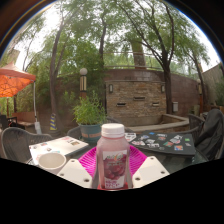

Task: Pour water

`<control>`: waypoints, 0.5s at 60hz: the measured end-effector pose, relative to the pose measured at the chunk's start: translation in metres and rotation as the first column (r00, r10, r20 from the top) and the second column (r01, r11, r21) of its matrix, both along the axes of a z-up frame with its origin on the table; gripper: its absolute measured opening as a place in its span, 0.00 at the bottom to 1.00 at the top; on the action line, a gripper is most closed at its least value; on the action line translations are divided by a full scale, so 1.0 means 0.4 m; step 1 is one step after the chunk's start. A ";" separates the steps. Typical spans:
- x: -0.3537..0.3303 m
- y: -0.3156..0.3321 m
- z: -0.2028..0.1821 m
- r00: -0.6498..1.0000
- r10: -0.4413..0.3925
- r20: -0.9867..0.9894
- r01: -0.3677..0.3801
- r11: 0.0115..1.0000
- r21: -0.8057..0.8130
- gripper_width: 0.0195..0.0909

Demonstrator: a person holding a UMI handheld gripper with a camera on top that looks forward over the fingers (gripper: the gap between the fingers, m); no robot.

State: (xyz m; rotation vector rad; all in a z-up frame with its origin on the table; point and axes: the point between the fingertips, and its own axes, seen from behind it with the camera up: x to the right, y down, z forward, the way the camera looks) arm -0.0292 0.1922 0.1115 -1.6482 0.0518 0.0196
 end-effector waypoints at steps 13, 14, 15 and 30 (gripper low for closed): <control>0.007 0.000 -0.046 0.997 -0.016 0.071 0.017 1.000 -0.014 0.30; 0.008 0.000 -0.043 0.997 -0.017 0.080 0.018 1.000 -0.007 0.30; 0.005 -0.003 -0.046 0.996 -0.018 0.089 0.018 1.000 -0.006 0.30; 0.008 -0.012 -0.048 0.996 -0.036 0.076 0.037 0.999 -0.003 0.41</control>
